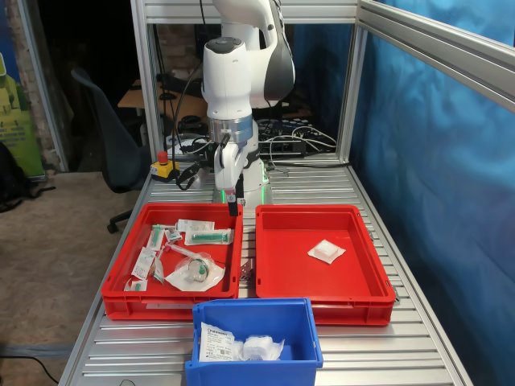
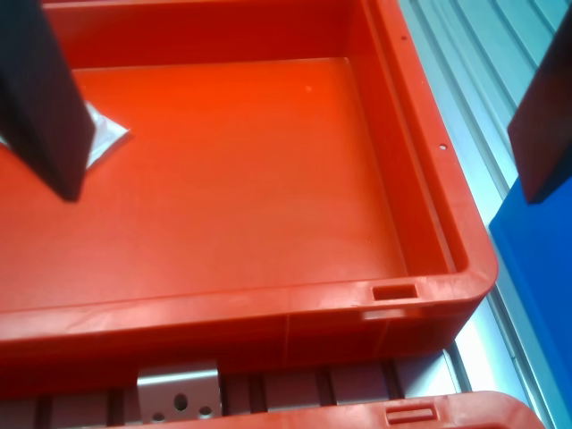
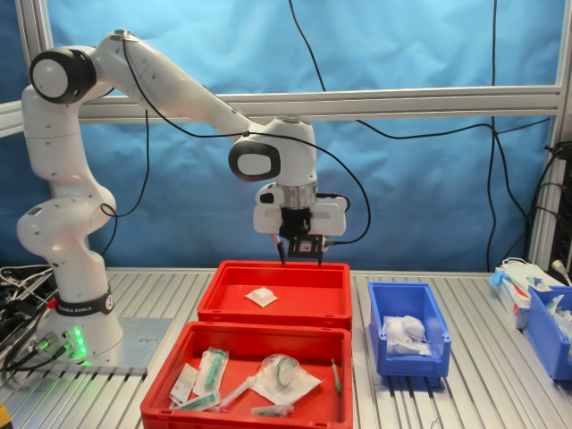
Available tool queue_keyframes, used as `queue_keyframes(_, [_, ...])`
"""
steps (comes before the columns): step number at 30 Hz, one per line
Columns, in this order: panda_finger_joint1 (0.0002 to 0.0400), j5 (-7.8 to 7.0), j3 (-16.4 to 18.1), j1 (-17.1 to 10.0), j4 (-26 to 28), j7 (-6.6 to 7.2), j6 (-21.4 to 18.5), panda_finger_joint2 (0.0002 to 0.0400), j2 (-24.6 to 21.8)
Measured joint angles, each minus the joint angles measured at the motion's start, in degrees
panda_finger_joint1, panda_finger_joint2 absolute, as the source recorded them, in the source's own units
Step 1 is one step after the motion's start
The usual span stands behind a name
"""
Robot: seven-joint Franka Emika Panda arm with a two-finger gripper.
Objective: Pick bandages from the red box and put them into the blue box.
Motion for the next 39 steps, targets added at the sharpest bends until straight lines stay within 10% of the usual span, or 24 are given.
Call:
queue_keyframes(19, [0.0400,0.00,0.1,1.3,0.0,0.00,0.0,0.0400,0.0])
queue_keyframes(39, [0.0400,0.00,2.8,10.8,-0.3,0.00,0.0,0.0400,0.0])
